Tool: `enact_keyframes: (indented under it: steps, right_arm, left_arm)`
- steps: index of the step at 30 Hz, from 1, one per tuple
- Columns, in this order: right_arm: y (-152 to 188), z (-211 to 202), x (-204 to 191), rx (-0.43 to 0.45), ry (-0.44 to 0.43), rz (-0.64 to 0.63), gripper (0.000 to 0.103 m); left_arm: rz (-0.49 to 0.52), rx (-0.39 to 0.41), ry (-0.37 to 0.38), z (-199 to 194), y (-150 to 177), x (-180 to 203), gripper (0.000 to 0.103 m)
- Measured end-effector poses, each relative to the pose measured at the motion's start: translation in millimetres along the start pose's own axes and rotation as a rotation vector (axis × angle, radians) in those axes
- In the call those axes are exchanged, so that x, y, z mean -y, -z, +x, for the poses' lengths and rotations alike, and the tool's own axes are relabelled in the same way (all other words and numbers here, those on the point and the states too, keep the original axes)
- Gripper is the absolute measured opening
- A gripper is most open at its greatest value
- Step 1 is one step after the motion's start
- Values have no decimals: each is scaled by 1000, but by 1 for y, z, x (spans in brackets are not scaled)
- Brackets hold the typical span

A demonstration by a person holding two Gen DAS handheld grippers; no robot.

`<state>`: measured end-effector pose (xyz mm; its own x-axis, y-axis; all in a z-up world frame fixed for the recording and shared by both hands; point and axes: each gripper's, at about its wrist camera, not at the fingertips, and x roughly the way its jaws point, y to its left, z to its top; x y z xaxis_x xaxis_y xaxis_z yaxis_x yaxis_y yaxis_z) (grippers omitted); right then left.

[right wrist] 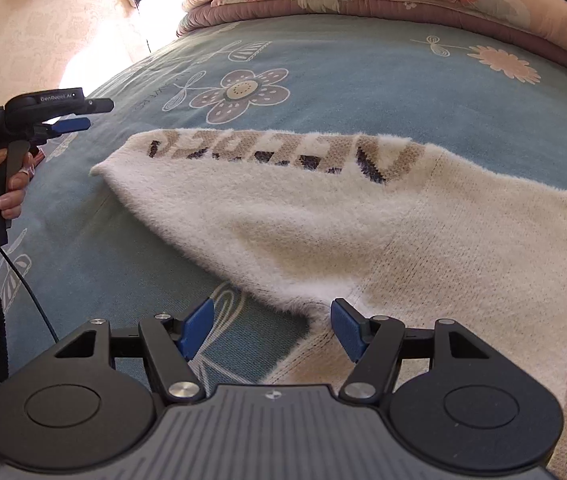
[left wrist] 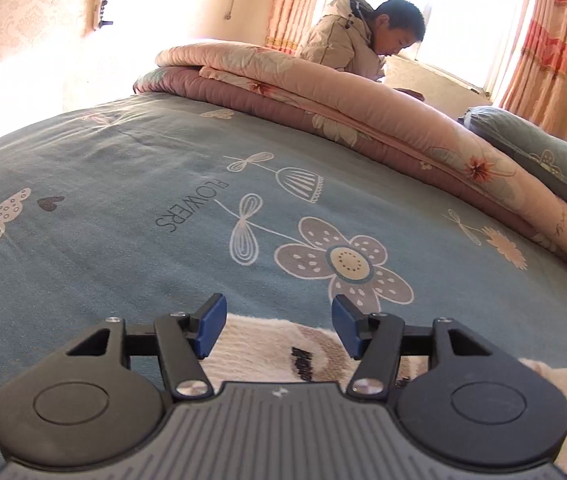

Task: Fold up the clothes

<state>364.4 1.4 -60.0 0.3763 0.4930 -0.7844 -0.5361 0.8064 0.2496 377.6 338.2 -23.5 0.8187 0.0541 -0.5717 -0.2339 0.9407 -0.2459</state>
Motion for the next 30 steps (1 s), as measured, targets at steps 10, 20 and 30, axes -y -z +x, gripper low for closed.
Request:
enact_keyframes:
  steps: [10, 20, 30]
  right_arm:
    - [11, -12, -9, 13, 1, 10, 79]
    - [25, -64, -5, 65, 12, 20, 80]
    - [-32, -45, -14, 126, 225, -116, 57]
  left_arm:
    - [289, -206, 89, 36, 37, 84, 62]
    - [274, -230, -97, 28, 82, 73, 77]
    - [129, -157, -172, -18, 92, 50, 78]
